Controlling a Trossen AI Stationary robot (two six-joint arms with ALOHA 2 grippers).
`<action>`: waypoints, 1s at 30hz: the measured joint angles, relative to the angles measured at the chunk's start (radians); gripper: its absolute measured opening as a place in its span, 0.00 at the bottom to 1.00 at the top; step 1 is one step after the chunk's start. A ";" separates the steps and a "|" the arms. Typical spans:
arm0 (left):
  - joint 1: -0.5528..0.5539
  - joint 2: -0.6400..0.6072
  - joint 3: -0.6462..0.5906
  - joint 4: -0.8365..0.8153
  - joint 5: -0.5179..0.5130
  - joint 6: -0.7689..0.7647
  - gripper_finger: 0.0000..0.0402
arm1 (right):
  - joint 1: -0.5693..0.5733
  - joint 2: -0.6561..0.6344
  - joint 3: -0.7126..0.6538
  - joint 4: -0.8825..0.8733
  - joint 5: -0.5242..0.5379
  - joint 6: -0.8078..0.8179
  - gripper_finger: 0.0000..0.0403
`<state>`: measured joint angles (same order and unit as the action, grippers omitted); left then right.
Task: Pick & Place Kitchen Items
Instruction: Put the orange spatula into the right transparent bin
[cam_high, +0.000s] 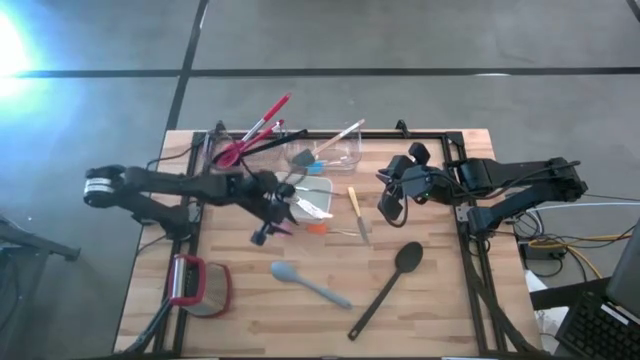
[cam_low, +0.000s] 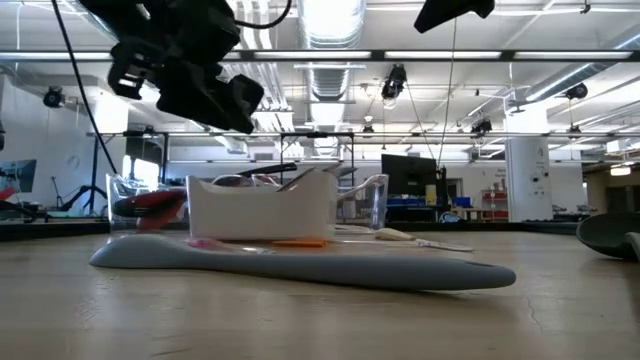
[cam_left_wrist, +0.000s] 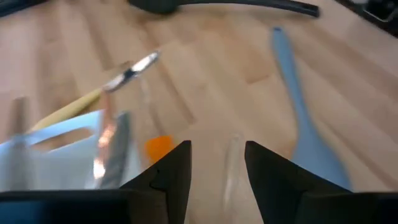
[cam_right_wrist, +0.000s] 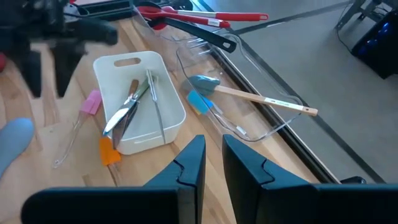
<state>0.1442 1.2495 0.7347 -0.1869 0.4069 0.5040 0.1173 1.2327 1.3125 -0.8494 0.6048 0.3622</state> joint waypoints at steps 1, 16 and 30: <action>-0.019 0.011 -0.002 0.008 -0.013 -0.005 0.38 | 0.000 0.000 0.000 0.001 0.000 0.000 0.12; -0.026 0.244 -0.004 0.127 -0.308 -0.032 0.38 | 0.000 0.000 0.000 0.023 0.000 0.002 0.12; 0.012 0.240 -0.002 0.139 -0.314 -0.039 0.38 | 0.000 0.000 0.000 0.026 -0.001 0.003 0.12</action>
<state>0.1559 1.4894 0.7330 -0.0477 0.0927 0.4653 0.1171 1.2329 1.3125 -0.8238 0.6041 0.3649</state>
